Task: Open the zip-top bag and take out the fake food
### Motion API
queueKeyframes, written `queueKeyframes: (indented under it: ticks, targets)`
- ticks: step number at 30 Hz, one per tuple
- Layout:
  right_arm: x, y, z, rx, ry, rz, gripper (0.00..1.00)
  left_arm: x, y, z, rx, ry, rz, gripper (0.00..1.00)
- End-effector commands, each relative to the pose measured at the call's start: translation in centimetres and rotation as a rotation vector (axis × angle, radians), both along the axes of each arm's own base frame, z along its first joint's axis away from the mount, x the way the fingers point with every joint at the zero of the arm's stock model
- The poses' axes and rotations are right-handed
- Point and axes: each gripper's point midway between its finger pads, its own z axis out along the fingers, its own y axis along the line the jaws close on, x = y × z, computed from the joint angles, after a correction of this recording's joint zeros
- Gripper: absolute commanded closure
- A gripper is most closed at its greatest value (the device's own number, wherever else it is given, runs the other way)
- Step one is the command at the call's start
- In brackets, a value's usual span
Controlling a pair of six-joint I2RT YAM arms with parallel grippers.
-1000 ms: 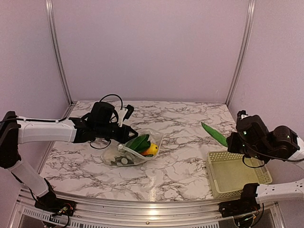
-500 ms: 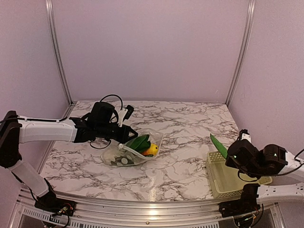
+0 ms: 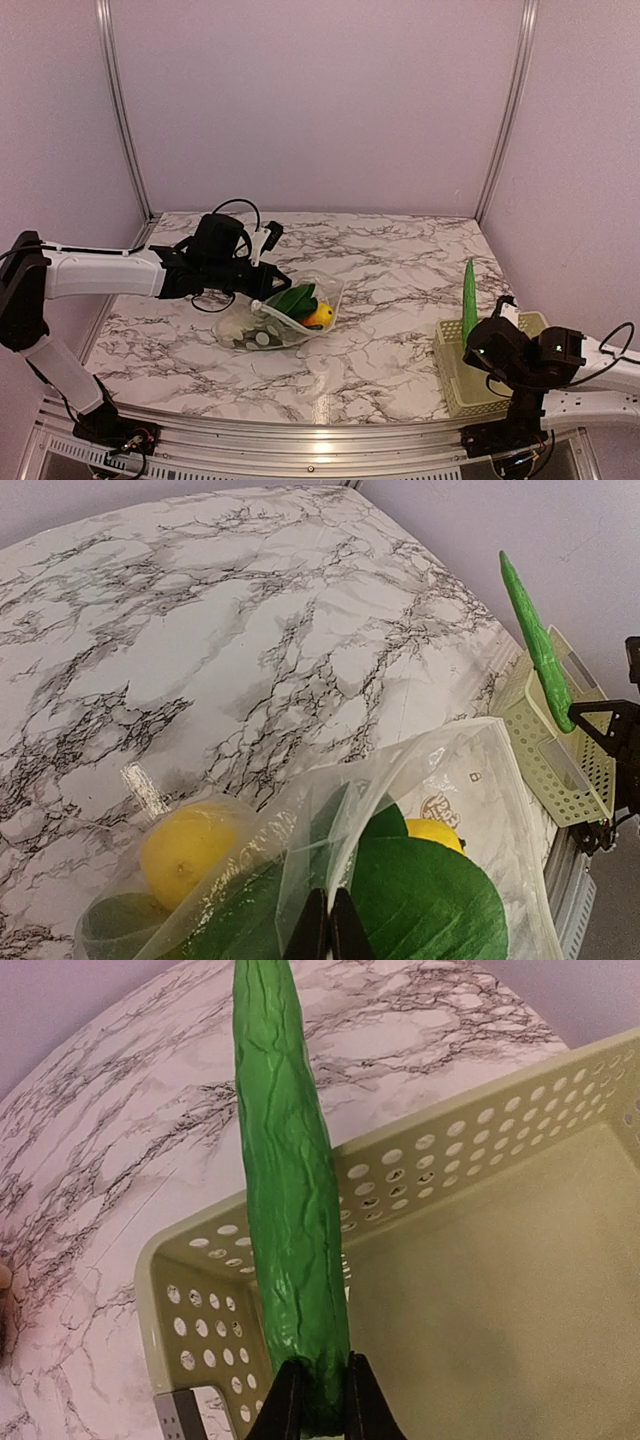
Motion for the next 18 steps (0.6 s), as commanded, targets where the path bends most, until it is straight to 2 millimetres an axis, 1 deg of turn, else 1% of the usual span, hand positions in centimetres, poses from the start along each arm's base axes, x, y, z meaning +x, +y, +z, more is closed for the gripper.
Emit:
queueKeyframes:
  ticks: [1, 4, 7, 11, 13, 15, 17, 18]
  targets:
    - [-0.9, 0.2, -2.1, 0.072, 0.059, -0.022, 1.00, 0.5, -0.2, 0.2, 0.004, 0.001, -0.003, 1.00]
    - [-1.2, 0.0, -3.1, 0.074, 0.074, -0.024, 1.00, 0.5, -0.2, 0.2, 0.005, 0.002, -0.003, 1.00]
    - [-1.4, 0.0, -3.7, 0.103, 0.077, -0.031, 1.00, 0.5, -0.2, 0.1, 0.007, 0.005, -0.004, 1.00]
    - [-1.5, 1.0, -4.4, 0.163, 0.076, -0.006, 1.00, 0.4, -0.3, 0.1, 0.008, 0.007, -0.006, 1.00]
    - [-1.3, 1.2, -4.5, 0.163, 0.069, 0.005, 1.00, 0.4, -0.3, 0.1, 0.008, 0.006, -0.007, 1.00]
    - [-1.2, 1.1, -4.1, 0.155, 0.056, 0.004, 1.00, 0.4, -0.2, 0.2, 0.007, 0.005, -0.008, 1.00]
    - [-0.9, 1.0, -3.5, 0.150, 0.035, 0.002, 0.88, 0.4, -0.2, 0.2, 0.007, 0.006, -0.009, 1.00]
    - [-0.8, 1.0, -3.3, 0.147, 0.028, 0.000, 0.80, 0.4, -0.2, 0.2, 0.009, 0.005, -0.007, 1.00]
